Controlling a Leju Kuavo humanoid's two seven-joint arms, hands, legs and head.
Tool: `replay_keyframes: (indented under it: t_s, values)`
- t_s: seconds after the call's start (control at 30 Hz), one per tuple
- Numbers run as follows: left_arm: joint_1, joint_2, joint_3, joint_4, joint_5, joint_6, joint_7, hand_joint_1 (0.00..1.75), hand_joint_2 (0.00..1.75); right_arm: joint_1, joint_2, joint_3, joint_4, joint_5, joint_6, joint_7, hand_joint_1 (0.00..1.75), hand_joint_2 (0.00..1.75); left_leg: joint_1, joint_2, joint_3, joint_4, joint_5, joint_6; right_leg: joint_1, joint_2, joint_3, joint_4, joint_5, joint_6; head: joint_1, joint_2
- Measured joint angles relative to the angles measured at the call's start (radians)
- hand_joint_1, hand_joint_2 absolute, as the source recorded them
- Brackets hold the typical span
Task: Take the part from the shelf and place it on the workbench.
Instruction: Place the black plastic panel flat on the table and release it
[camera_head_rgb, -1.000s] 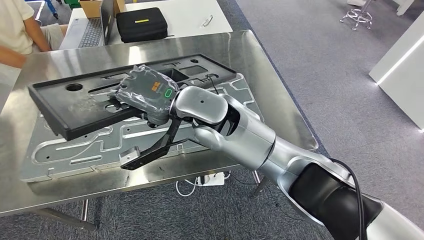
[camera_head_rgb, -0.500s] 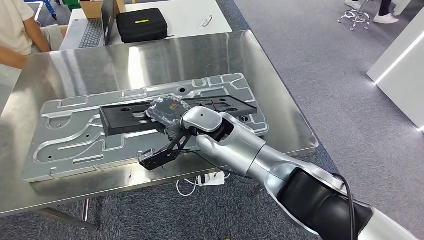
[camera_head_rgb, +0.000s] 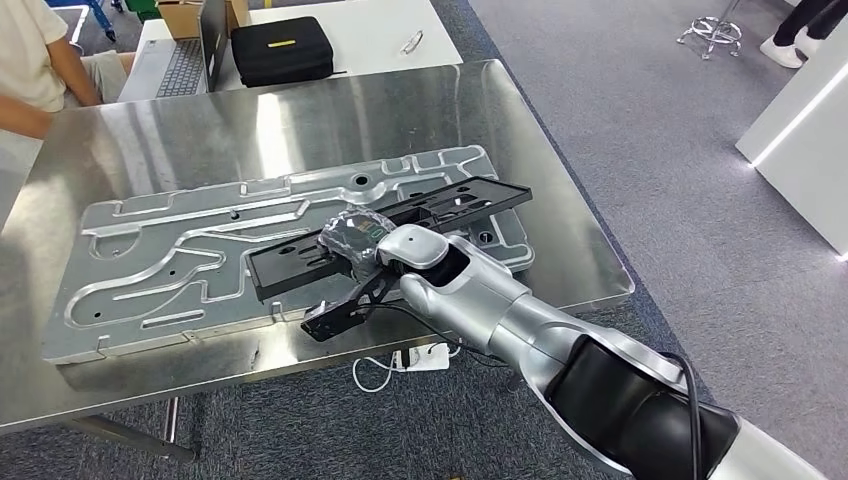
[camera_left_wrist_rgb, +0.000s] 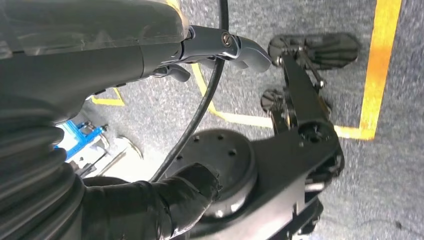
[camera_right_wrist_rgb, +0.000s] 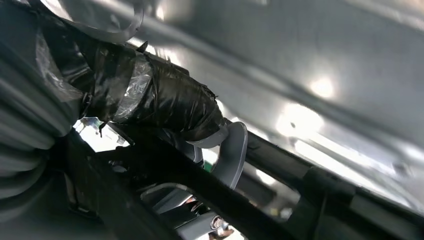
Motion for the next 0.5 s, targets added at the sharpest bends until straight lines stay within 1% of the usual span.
replay_keyframes:
  t_s: [0.17, 0.3, 0.37, 0.5]
  values:
    - [0.001, 0.01, -0.024, -0.03, 0.049, 0.009, 0.016, 0.0, 1.75, 0.009, 0.011, 0.002, 0.091, 0.025, 0.0, 0.019, 1.75, 1.75, 0.0, 0.0, 0.0, 0.0, 0.0, 0.0, 0.0, 0.0, 0.001, 0.0, 0.0, 0.0, 0.0, 0.0]
    - [0.005, 0.019, -0.042, -0.042, 0.093, 0.004, 0.018, 0.0, 1.75, 0.011, 0.025, 0.003, 0.147, 0.036, 0.012, 0.044, 0.0, 0.0, 0.0, 0.0, 0.0, 0.0, 0.0, 0.0, 0.0, 0.0, 0.001, 0.0, 0.0, 0.0, 0.0, 0.0]
    - [0.008, 0.026, -0.048, -0.044, 0.111, -0.013, 0.018, 0.0, 1.75, 0.01, 0.042, 0.003, 0.171, 0.041, 0.033, 0.06, 0.0, 0.0, 0.0, 0.001, 0.001, 0.0, 0.0, 0.0, 0.0, 0.001, 0.001, 0.0, 0.0, 0.0, 0.0, 0.0]
    - [0.002, 0.046, -0.078, -0.032, 0.112, -0.079, 0.021, 0.0, 1.75, 0.004, 0.079, 0.003, 0.208, 0.047, 0.066, 0.086, 0.0, 0.0, 0.0, 0.001, 0.002, 0.0, 0.0, 0.0, 0.0, 0.001, 0.0, 0.002, -0.002, -0.001, 0.0, 0.0]
